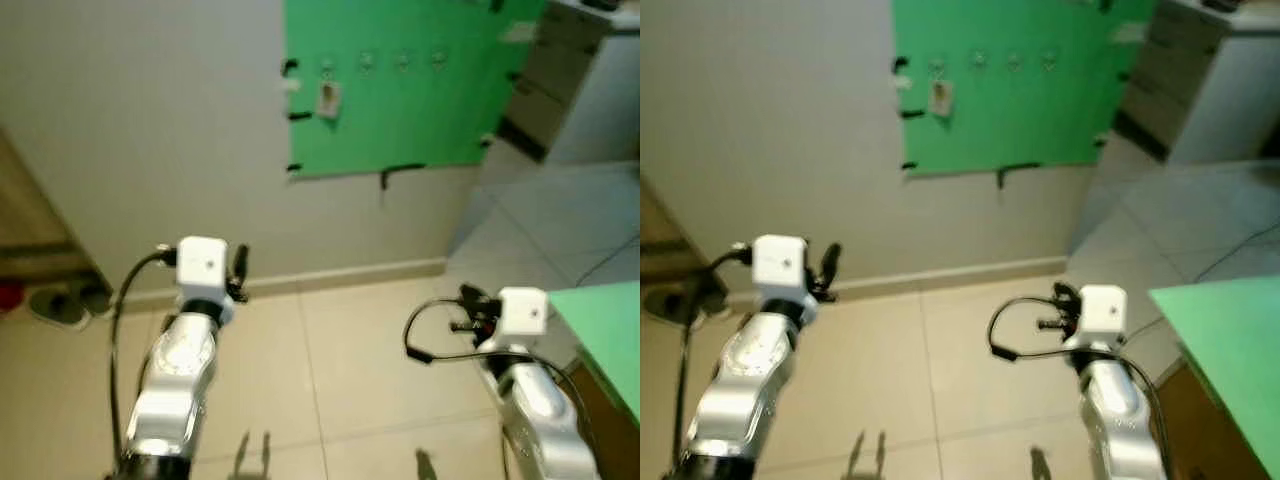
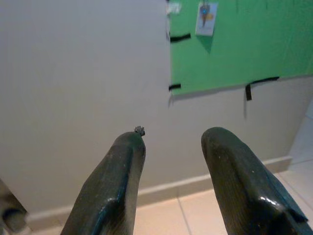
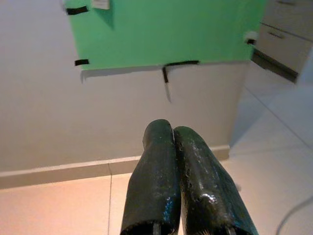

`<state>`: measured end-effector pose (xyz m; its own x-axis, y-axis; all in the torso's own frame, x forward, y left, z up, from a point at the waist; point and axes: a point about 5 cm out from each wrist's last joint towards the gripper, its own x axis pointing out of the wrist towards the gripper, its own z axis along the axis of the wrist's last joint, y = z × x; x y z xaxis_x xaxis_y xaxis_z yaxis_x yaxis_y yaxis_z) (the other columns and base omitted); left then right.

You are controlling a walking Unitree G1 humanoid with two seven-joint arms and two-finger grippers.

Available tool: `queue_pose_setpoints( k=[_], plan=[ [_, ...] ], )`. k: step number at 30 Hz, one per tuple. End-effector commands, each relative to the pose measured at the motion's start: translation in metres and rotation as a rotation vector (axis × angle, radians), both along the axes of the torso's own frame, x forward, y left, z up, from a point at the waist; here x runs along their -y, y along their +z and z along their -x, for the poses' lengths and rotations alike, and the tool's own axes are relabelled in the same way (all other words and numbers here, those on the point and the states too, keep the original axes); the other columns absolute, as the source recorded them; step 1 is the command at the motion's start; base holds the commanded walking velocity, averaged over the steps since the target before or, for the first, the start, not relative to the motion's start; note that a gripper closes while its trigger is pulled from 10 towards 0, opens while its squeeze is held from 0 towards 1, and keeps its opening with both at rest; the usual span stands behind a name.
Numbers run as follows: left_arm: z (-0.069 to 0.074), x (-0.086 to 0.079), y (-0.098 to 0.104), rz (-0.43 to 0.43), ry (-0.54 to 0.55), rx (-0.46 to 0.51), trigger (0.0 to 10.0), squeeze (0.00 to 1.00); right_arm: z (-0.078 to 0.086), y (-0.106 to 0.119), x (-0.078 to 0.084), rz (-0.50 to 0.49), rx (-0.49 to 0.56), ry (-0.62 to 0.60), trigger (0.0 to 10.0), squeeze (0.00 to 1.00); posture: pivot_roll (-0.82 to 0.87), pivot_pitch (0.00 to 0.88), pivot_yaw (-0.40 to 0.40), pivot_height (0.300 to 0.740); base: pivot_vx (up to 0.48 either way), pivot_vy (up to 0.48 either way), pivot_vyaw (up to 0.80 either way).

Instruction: Hang keys on a hook

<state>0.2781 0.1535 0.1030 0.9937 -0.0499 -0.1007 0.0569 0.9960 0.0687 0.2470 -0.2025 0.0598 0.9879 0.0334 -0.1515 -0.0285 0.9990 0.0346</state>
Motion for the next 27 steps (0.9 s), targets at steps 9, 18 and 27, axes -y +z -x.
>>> queue_pose_setpoints(
  k=[9,18,27],
  plan=[
    [0.004,-0.003,-0.022,-0.082,-0.046,-0.108,10.0,0.00,-0.011,0.014,-0.009,0.023,0.048,0.089,10.0,0.00,-0.06,0.000,-0.028,0.740,0.220,0.000,0.35],
    [0.003,0.009,-0.030,-0.013,-0.121,-0.106,10.0,0.00,-0.017,0.016,-0.004,0.025,-0.036,0.132,10.0,0.00,-0.05,0.000,-0.077,0.740,0.000,0.000,0.12],
    [-0.023,-0.004,-0.009,-0.161,-0.353,-0.070,10.0,0.00,-0.048,0.074,-0.008,0.118,-0.040,0.528,10.0,0.00,-0.04,0.000,-0.077,0.740,0.000,0.000,0.00]
  ],
)
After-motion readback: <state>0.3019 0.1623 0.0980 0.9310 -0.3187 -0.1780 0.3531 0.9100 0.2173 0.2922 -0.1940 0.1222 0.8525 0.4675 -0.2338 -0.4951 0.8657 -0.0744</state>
